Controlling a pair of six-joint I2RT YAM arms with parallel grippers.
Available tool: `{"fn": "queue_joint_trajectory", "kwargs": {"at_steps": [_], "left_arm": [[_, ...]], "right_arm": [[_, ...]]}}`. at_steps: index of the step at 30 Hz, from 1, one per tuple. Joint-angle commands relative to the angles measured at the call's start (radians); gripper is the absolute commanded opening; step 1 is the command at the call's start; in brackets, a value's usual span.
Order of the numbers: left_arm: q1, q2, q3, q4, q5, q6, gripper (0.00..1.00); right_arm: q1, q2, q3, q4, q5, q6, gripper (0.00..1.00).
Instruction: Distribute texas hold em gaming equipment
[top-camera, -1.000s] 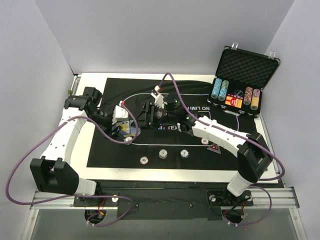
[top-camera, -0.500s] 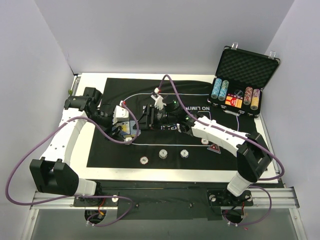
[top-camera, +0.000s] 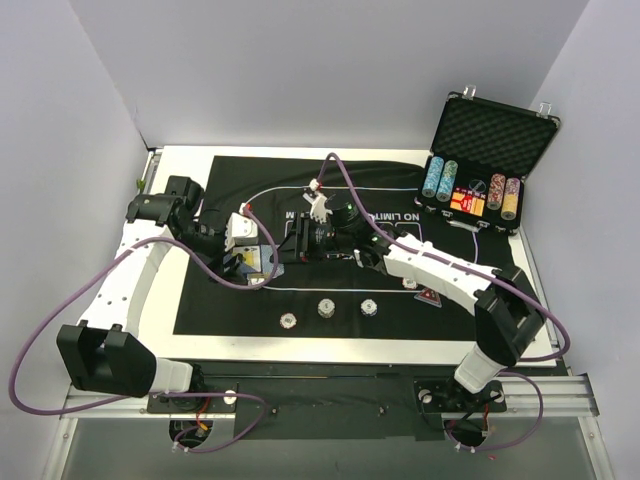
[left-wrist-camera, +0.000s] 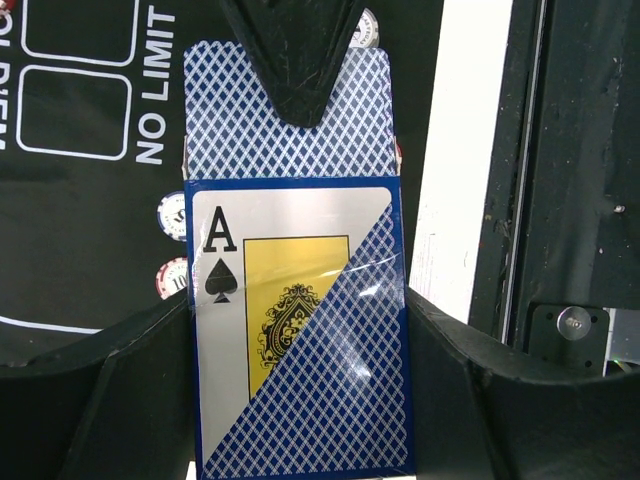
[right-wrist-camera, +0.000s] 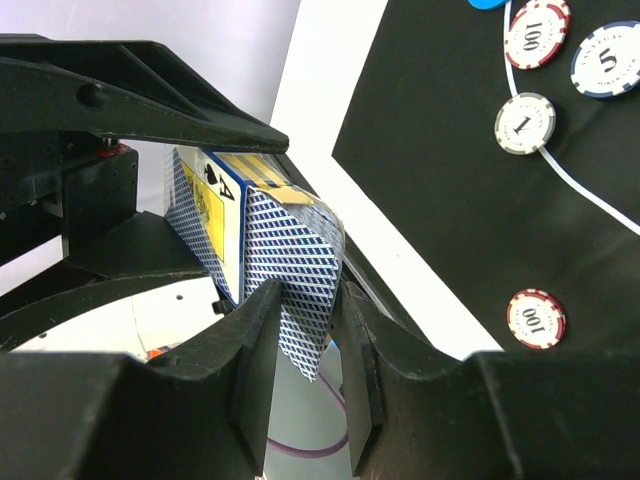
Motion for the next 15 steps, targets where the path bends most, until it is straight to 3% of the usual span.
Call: {"fn": "queue_joint_trajectory", "kwargs": {"at_steps": [1, 15], "left_arm": [[-0.003, -0.036, 0.003, -0.054, 0.085, -0.01, 0.0], [0.024, -0.059, -0.072, 0.022, 0.237, -0.067, 0.0]], "right_arm": [[-0.012, -0.061, -0.034, -0.028, 0.033, -0.027, 0.25], [-0.021, -0.089, -0.028, -0.017, 0.025, -0.01, 0.26]]}}
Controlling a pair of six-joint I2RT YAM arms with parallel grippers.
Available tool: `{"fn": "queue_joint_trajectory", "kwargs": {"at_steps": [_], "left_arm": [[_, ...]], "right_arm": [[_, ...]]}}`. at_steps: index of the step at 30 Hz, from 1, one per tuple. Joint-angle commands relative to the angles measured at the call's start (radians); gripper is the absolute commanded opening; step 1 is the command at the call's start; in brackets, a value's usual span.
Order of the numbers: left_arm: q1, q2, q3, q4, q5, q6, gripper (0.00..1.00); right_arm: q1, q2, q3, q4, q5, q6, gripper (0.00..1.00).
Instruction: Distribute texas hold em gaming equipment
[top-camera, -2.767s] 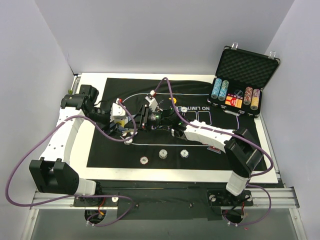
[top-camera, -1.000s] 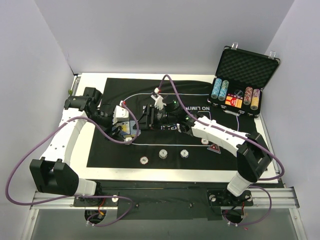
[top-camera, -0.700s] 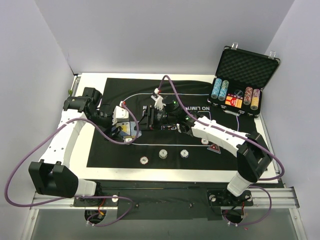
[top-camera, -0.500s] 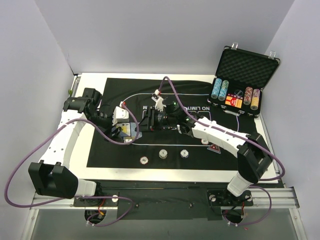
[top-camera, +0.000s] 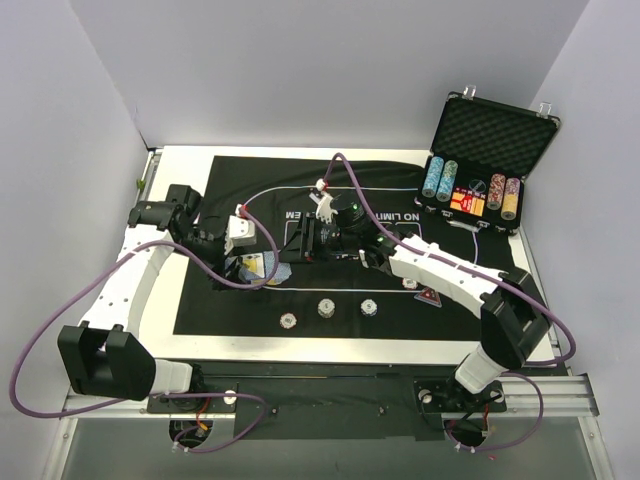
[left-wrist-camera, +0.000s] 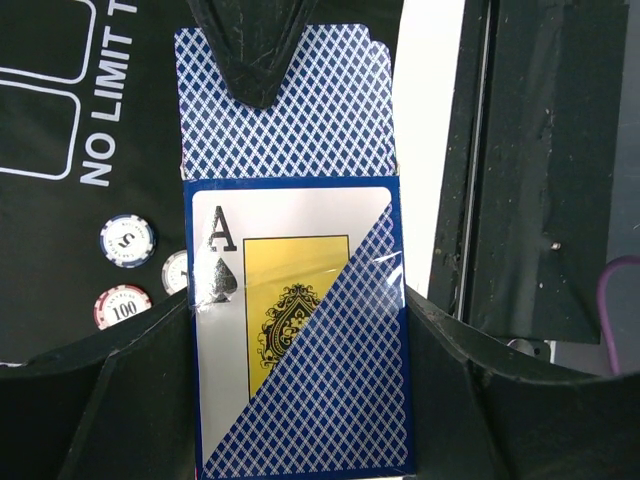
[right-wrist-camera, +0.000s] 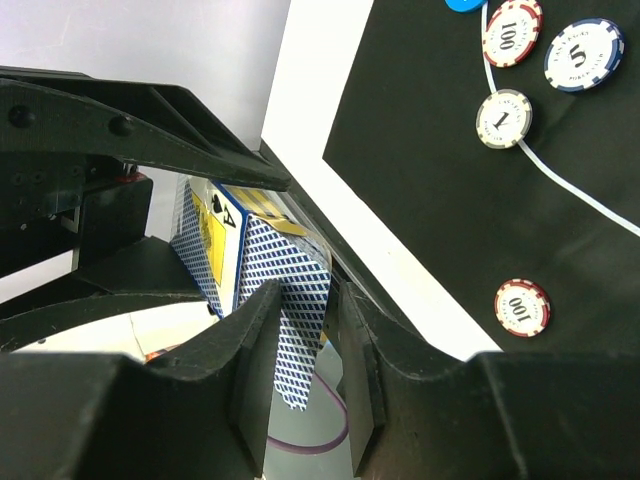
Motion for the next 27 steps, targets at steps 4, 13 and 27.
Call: {"fn": "queue_joint_trajectory", "kwargs": {"at_steps": [4, 13, 27], "left_arm": [[0.032, -0.039, 0.009, 0.014, 0.164, -0.019, 0.0], [0.067, -0.03, 0.012, -0.018, 0.196, 0.019, 0.0], [0.067, -0.025, 0.02, -0.058, 0.2, 0.056, 0.0]], "right_arm": [[-0.01, -0.067, -0.007, 0.001, 0.009, -0.012, 0.26], [-0.035, -0.118, -0.032, -0.031, 0.019, -0.027, 0.26], [-0.073, -0.144, -0.015, -0.076, 0.014, -0.046, 0.26]]}}
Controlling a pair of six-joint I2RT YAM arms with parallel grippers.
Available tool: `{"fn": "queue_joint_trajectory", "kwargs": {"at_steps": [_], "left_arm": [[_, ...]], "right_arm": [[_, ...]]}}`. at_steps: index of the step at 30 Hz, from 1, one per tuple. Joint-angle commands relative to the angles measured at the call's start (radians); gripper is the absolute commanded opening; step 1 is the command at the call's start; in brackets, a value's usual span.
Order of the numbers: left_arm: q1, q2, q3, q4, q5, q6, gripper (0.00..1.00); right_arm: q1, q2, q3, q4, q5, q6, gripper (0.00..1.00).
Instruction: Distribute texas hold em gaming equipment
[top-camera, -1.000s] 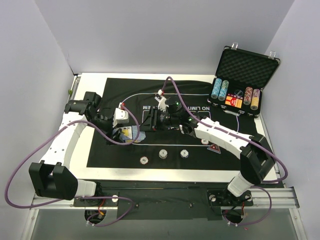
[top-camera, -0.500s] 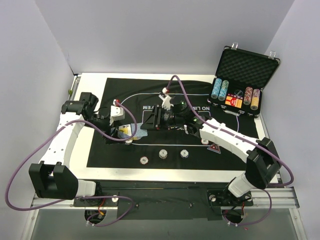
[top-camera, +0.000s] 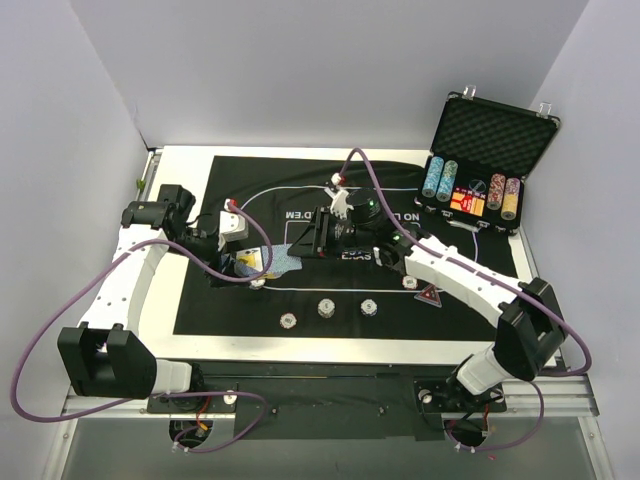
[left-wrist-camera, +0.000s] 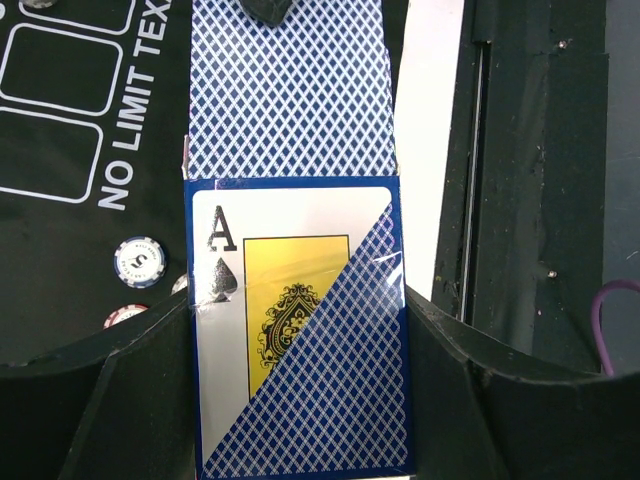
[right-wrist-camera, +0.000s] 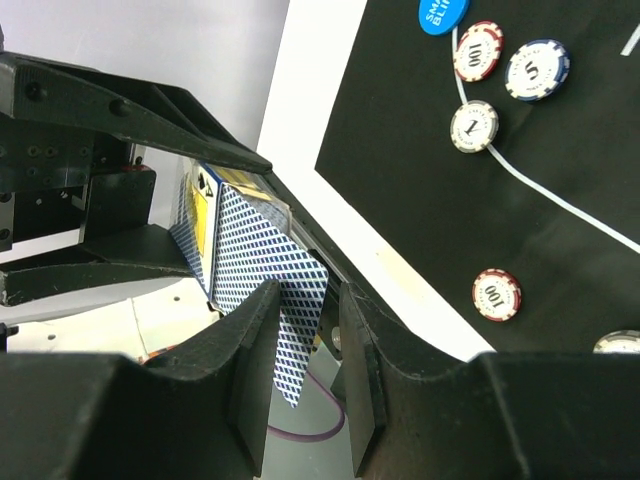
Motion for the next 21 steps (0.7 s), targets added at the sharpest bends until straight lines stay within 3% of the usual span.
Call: {"fn": "queue_joint_trajectory", "kwargs": {"at_steps": [1, 11, 17, 21], "left_arm": [[0.007, -0.025, 0.025, -0.055, 0.094, 0.034, 0.0], [0.019, -0.019, 0.032, -0.058, 0.091, 0.043, 0.0], [0.025, -0.019, 0.037, -0.066, 0.091, 0.053, 0.0], [0.027, -0.019, 0.038, -0.07, 0.087, 0.056, 0.0]], "right_arm": [[-0.033, -0.062, 0.011, -0.032, 0.003, -0.022, 0.26], [-0.06, -0.103, -0.015, -0.011, -0.029, 0.008, 0.23], [-0.06, -0.105, -0.037, 0.023, -0.037, 0.033, 0.17], [-0.055, -0.09, -0.046, 0.017, -0.063, 0.033, 0.51]]}}
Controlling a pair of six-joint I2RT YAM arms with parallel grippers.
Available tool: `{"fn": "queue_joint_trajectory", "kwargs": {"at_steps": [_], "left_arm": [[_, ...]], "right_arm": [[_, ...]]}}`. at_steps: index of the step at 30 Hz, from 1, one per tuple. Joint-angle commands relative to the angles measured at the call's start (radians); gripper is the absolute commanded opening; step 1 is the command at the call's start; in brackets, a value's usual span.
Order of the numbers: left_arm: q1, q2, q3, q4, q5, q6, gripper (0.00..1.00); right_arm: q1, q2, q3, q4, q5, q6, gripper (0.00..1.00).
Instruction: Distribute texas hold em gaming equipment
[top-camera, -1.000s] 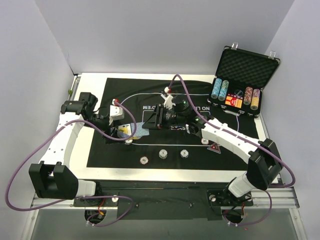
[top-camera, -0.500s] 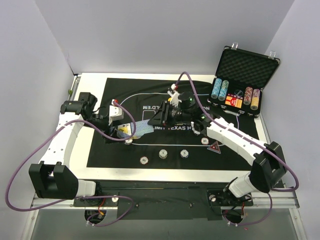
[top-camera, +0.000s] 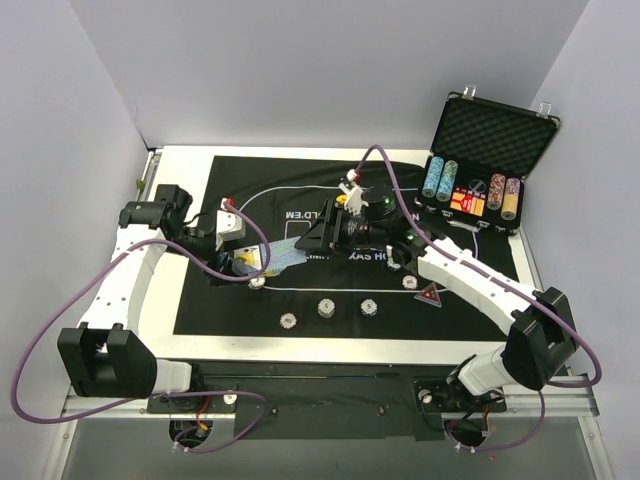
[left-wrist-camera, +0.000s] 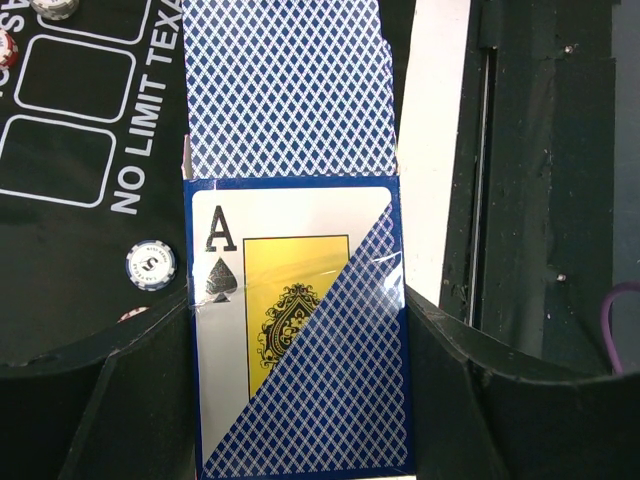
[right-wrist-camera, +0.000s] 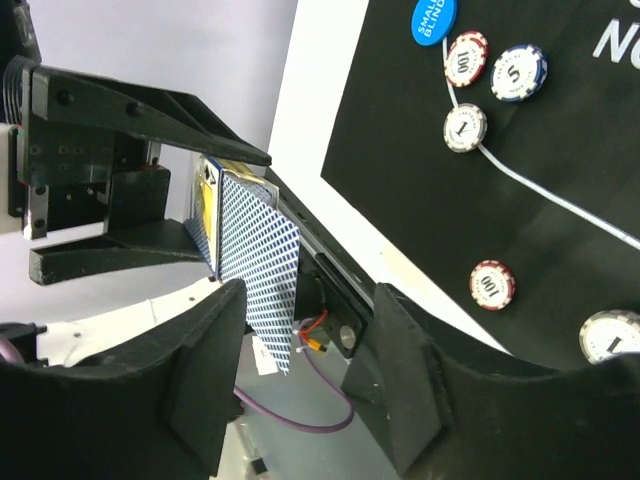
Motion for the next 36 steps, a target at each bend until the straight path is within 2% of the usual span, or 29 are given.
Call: {"fn": "queue_joint_trajectory", "kwargs": {"at_steps": [1, 5, 11, 15, 16, 25, 36], "left_arm": [[0.011, -0.019, 0.04, -0.07, 0.067, 0.032, 0.0], [0.011, -0.016, 0.044, -0.073, 0.066, 0.034, 0.0], [0.011, -0.015, 0.045, -0.075, 0.066, 0.035, 0.0], [0.013, -0.018, 0.045, -0.076, 0.061, 0.034, 0.0], [0.013, -0.019, 0.043, -0.076, 0.061, 0.034, 0.0], [0.013, -0.015, 0.04, -0.075, 0.066, 0.038, 0.0], [0.018, -0.015, 0.04, -0.076, 0.064, 0.041, 0.0]], "right_arm": [[0.001, -0.022, -0.02, 0.058, -0.048, 0.013, 0.53], [0.019, -0.014, -0.031, 0.111, -0.057, 0.042, 0.54], [0.056, 0.04, 0.009, 0.14, -0.055, 0.063, 0.47], [0.056, 0.035, 0.005, 0.154, -0.049, 0.071, 0.31], [0.051, 0.03, 0.0, 0.154, -0.048, 0.071, 0.24], [0.002, -0.04, -0.04, 0.125, -0.037, 0.056, 0.05], [-0.05, -0.083, -0.02, 0.086, -0.048, 0.034, 0.01]]}}
